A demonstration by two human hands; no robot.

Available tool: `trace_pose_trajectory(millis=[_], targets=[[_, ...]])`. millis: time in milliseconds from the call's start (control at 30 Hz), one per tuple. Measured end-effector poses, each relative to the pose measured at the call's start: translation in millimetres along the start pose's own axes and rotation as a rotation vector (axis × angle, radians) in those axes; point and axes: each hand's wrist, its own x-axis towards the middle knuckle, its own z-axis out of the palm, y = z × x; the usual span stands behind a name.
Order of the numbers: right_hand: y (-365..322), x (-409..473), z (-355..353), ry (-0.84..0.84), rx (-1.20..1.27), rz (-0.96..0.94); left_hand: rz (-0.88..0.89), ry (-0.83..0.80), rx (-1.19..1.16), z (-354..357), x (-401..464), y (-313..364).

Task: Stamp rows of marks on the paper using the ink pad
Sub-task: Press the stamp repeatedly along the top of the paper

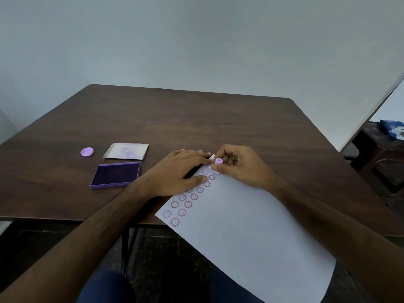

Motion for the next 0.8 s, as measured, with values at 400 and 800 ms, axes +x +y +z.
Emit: trace_pose_trajectory(millis=[400,800], targets=[[-4.5,6.7,-3.5,-0.101,-0.208,-0.081,-0.011,-0.015,0.004,-0.2,-0.8,0.8],[-10.9,4.0,-1.4,-0.096,-0.233,-0.095,0.009,-0.005,0.063,2.6,-0.9,-1.6]])
